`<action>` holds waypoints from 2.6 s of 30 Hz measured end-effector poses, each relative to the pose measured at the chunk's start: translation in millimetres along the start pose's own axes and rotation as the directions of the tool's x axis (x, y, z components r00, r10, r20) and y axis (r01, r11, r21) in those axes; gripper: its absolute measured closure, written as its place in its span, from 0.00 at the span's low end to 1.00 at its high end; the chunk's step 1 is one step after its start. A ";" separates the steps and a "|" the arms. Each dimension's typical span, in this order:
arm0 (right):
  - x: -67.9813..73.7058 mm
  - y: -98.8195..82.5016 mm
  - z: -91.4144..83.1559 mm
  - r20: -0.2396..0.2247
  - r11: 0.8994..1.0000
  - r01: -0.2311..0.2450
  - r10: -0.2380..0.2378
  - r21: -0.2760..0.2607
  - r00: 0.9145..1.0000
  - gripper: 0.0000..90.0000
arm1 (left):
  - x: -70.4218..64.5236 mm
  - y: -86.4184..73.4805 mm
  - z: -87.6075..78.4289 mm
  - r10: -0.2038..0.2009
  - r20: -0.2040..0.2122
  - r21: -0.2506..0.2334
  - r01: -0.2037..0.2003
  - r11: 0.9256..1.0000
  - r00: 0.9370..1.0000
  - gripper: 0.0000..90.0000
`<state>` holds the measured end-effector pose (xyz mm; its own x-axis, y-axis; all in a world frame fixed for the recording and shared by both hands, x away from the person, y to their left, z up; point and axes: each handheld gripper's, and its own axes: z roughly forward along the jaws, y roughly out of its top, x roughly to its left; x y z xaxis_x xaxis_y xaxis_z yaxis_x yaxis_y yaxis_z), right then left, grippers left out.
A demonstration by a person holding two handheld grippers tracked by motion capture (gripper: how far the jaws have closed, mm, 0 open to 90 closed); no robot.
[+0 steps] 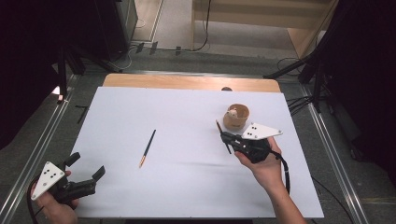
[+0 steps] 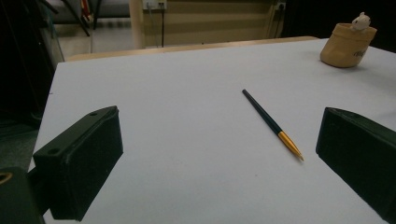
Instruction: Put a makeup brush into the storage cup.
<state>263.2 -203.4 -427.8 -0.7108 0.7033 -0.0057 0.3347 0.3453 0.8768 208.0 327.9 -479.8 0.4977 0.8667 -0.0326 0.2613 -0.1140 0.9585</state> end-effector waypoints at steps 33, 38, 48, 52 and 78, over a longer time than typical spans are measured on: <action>-20.0 3.6 -11.1 0.040 0.960 -0.084 0.098 -0.266 0.994 0.95 | 0.1 0.0 0.3 -0.001 0.001 0.000 0.001 1.000 1.000 0.01; -24.2 4.3 -12.8 0.042 0.943 -0.093 0.112 -0.319 0.993 0.95 | 0.0 0.0 0.6 0.001 0.002 -0.001 -0.001 1.000 1.000 0.01; -33.1 6.6 -16.2 0.063 0.924 -0.108 0.140 -0.367 0.988 0.95 | -0.1 -0.2 1.1 -0.001 0.003 0.000 0.001 1.000 1.000 0.01; -36.3 7.9 -18.0 0.070 0.921 -0.107 0.143 -0.374 0.987 0.95 | 0.0 -0.1 1.2 0.000 0.003 0.001 0.000 1.000 1.000 0.01; -79.5 10.8 -17.3 0.160 0.894 -0.125 0.212 -0.431 0.964 0.95 | 0.0 -0.2 0.9 0.002 0.002 0.001 -0.002 1.000 1.000 0.01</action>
<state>312.7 -266.3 -409.6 -0.5154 0.8507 0.1032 0.1208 -0.0471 0.9916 208.6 327.5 -480.2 0.5000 0.8654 -0.0317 0.2614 -0.1160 0.9582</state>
